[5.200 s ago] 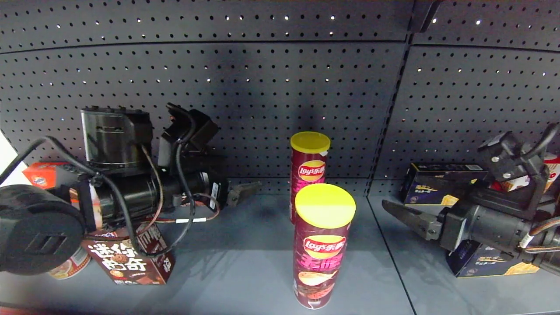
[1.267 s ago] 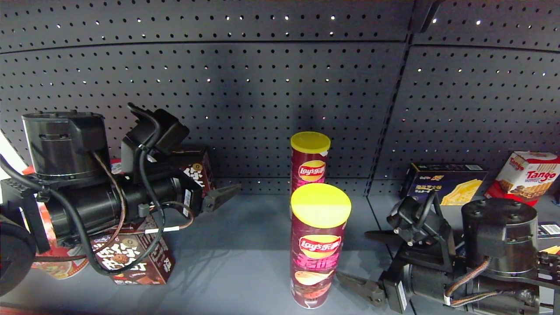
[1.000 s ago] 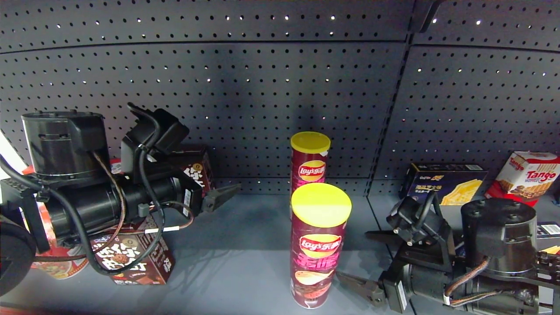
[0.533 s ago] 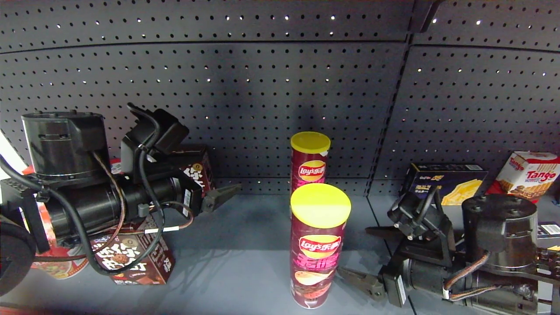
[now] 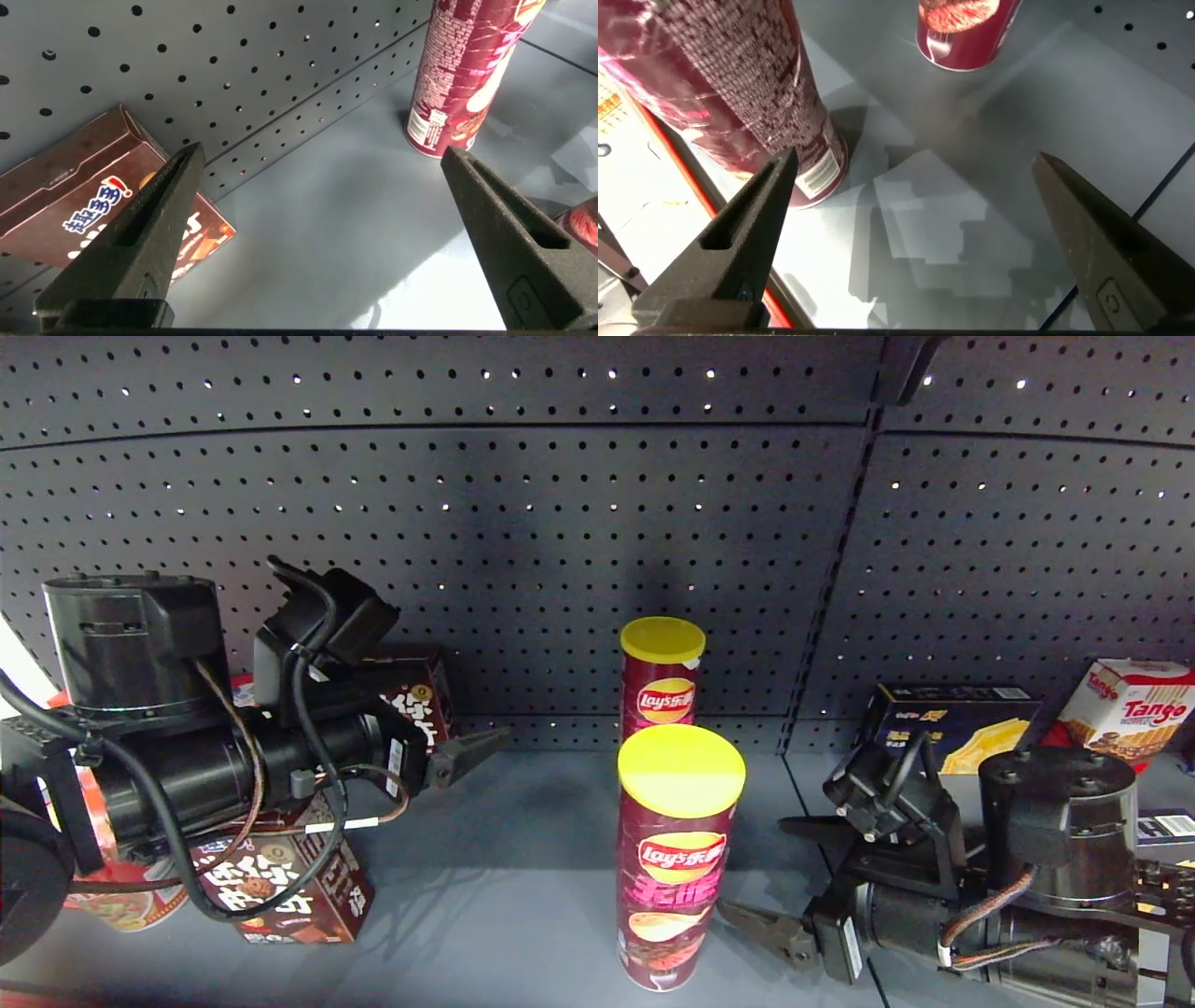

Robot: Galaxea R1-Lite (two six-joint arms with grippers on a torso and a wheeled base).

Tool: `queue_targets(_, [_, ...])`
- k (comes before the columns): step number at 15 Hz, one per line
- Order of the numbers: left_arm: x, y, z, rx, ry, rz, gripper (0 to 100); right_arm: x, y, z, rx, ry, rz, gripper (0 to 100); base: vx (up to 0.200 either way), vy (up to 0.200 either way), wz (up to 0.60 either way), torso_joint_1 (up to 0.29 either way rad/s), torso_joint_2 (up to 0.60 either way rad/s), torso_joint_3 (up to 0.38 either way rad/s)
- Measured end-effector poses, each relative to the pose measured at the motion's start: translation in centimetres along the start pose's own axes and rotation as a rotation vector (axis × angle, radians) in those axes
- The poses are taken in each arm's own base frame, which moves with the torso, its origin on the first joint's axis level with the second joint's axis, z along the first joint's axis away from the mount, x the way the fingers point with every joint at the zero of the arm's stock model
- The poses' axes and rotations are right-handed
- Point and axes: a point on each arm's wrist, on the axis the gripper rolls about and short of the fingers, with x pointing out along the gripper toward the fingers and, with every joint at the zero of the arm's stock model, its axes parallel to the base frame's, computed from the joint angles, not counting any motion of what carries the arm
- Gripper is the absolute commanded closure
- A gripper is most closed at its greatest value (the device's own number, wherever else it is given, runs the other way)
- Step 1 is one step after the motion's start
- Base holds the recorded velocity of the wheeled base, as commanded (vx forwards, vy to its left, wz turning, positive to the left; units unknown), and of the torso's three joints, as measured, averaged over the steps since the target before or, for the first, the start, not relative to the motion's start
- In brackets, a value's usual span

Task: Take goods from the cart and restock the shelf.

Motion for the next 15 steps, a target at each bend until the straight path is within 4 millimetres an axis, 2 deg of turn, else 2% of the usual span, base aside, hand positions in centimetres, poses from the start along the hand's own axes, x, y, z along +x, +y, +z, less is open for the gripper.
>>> queue_targets(4, [-0.1, 0.0, -0.1, -0.001, 0.003, 0.000, 0, -0.9, -0.4, -0.2, 0.007, -0.007, -0.021, 0, 0.000, 0.000, 0.00, 0.000, 0.00, 0.000])
queue_targets(7, [-0.6, -0.1, -0.1, 0.001, -0.003, 0.001, 0, -1.9, -1.8, 1.1, 0.017, -0.081, -0.085, 0, 0.000, 0.000, 0.00, 0.000, 0.00, 0.000])
queue_targets(15, [-4.2, 1.1, 1.9, 0.016, -0.109, 0.091, 0, -7.4, -5.5, 2.9, 0.045, -0.233, -0.317, 0, 0.000, 0.000, 0.00, 0.000, 0.00, 0.000])
